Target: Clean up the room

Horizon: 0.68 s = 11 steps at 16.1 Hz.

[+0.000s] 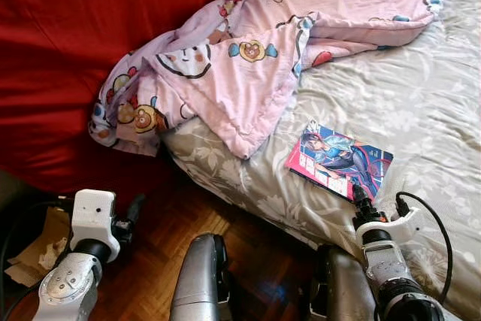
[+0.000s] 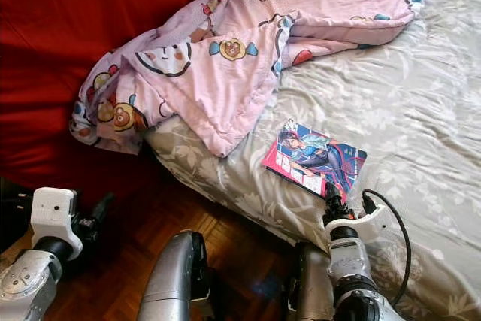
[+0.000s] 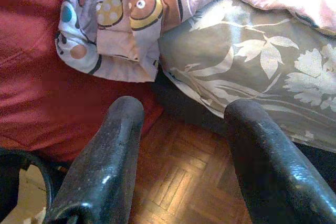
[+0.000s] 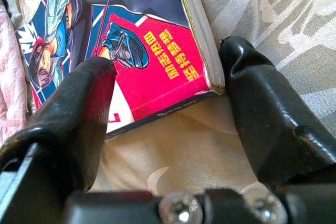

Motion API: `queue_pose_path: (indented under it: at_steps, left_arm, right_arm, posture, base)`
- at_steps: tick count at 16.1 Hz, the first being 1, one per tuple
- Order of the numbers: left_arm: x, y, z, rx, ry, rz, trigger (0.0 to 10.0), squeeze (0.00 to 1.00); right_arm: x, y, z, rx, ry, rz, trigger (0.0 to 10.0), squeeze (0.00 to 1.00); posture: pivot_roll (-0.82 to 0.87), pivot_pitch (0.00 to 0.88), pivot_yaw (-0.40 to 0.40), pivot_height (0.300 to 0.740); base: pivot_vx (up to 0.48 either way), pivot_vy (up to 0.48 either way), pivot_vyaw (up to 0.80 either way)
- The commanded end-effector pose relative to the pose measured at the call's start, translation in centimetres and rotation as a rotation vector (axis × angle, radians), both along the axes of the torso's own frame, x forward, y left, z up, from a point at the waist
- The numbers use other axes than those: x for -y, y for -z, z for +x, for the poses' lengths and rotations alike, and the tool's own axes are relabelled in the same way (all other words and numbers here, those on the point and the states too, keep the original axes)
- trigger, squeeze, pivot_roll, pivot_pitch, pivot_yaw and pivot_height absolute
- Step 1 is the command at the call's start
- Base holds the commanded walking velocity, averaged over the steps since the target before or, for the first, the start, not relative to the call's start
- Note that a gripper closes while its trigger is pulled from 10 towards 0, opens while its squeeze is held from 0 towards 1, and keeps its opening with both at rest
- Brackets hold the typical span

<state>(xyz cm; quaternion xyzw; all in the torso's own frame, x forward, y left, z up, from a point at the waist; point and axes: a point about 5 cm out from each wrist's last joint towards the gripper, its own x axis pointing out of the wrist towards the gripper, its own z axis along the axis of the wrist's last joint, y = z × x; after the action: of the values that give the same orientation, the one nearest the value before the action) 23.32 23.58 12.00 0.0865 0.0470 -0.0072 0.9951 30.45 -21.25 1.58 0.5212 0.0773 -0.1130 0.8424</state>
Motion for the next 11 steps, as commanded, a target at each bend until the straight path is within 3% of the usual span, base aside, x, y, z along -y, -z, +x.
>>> queue_pose_path:
  at_steps: [1, 5, 11]
  left_arm:
    - [-0.9, 0.0, -0.7, -0.023, -0.022, 0.017, 10.0, 0.0]
    - [-0.9, 0.2, -0.6, -0.026, -0.019, 0.02, 10.0, 0.0]
    - [-0.8, 0.3, -0.7, -0.034, -0.01, 0.036, 10.0, 0.0]
  right_arm:
    - [-3.2, 2.2, -1.4, -0.109, -0.087, 0.092, 10.0, 0.0]
    - [-3.0, 1.6, -0.8, -0.077, -0.083, 0.086, 10.0, 0.0]
    - [-4.3, 0.5, 0.3, -0.007, -0.138, 0.118, 10.0, 0.0]
  posture:
    - [0.35, 0.295, 0.128, 0.587]
    - [0.35, 0.295, 0.128, 0.587]
    - [0.35, 0.291, 0.129, 0.587]
  base:
    - [0.0, 0.0, 0.0]
    - [0.0, 0.0, 0.0]
    - [0.0, 0.0, 0.0]
